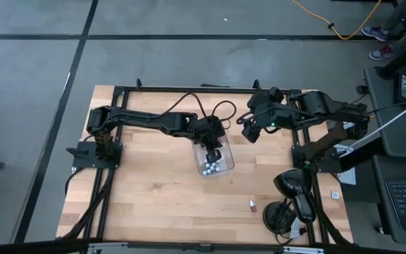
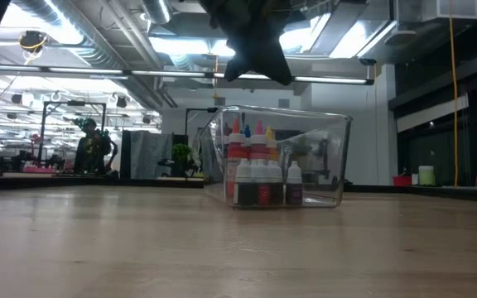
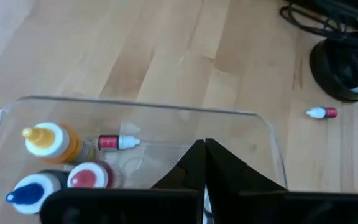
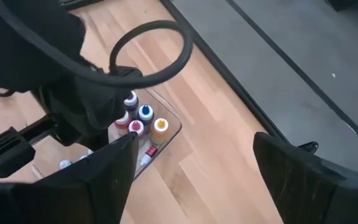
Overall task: Pick & Place food coloring
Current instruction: Put the small red food coloring bottle into the bottom of the bin
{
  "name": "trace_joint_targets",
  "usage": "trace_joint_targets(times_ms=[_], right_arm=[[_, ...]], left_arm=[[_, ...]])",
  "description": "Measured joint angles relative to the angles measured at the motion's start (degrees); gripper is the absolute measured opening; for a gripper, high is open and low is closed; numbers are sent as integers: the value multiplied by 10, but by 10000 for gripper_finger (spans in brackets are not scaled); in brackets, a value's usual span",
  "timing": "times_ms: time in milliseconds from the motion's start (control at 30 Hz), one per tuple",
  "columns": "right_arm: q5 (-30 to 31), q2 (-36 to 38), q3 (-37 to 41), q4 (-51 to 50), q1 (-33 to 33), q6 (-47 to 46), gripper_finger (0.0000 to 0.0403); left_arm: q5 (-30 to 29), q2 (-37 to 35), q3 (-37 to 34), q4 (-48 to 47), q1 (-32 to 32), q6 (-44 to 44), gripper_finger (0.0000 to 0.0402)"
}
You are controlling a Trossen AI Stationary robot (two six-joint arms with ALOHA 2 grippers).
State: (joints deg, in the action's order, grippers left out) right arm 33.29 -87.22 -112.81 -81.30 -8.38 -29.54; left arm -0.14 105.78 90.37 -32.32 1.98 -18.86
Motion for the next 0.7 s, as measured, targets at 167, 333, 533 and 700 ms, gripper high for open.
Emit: trace_joint_targets(times_ms=[167,333,533,700], right_arm=[[-4,0,0,0,0,2,319],[-3,0,0,2,0,2,319],[-4,0,0,10,6,-6,319],[-5,0,8,9,26,-17,319]], left_arm=[[65,0,0,26,0,6,9],[155,0,0,64,1,43,12],[198,-8,0,118,12,62,18],[192,-28,0,92,42,62,61]])
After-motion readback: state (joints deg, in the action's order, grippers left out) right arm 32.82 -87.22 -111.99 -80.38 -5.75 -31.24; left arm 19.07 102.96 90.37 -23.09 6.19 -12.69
